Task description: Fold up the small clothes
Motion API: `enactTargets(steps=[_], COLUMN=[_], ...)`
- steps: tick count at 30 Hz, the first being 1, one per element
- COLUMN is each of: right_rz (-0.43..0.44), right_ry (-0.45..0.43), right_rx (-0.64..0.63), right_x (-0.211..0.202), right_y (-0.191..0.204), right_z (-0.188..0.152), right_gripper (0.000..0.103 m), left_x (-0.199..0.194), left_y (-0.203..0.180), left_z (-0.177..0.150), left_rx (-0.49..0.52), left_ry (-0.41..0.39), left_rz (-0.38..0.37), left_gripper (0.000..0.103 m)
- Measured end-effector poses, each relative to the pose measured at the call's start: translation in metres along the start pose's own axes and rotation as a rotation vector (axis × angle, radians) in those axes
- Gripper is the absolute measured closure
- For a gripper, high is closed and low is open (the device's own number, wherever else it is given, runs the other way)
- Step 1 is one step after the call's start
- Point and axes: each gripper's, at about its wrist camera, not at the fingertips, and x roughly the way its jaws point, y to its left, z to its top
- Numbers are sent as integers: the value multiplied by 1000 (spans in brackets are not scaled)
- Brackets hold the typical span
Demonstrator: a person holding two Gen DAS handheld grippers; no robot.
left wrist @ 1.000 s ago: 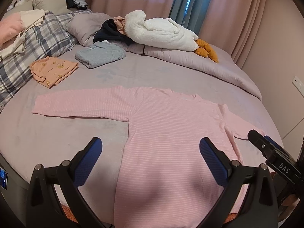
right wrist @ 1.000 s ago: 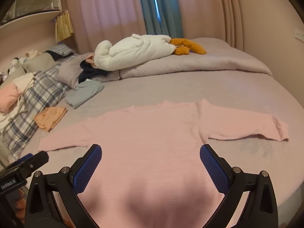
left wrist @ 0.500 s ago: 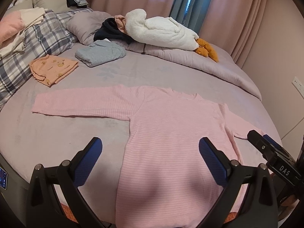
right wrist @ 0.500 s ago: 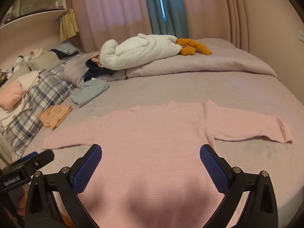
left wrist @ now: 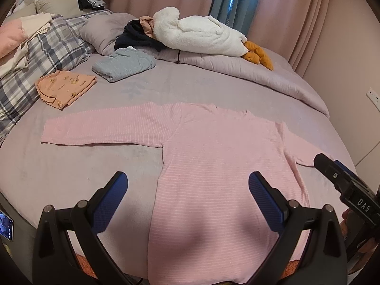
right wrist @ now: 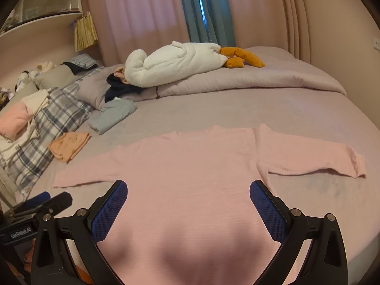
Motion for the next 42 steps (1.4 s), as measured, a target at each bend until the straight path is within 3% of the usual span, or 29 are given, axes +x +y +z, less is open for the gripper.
enactTargets(steps=[42], right_rz=[26], right_ry=[-11], right_rx=[44], right_x=[-13], right_y=[-9], right_z=[-4], right_gripper=[1], left_x=[5], left_y=[-13], left_z=[-1], left_rx=[20], left_ry=[32], left_rz=[-27], left_gripper=[2])
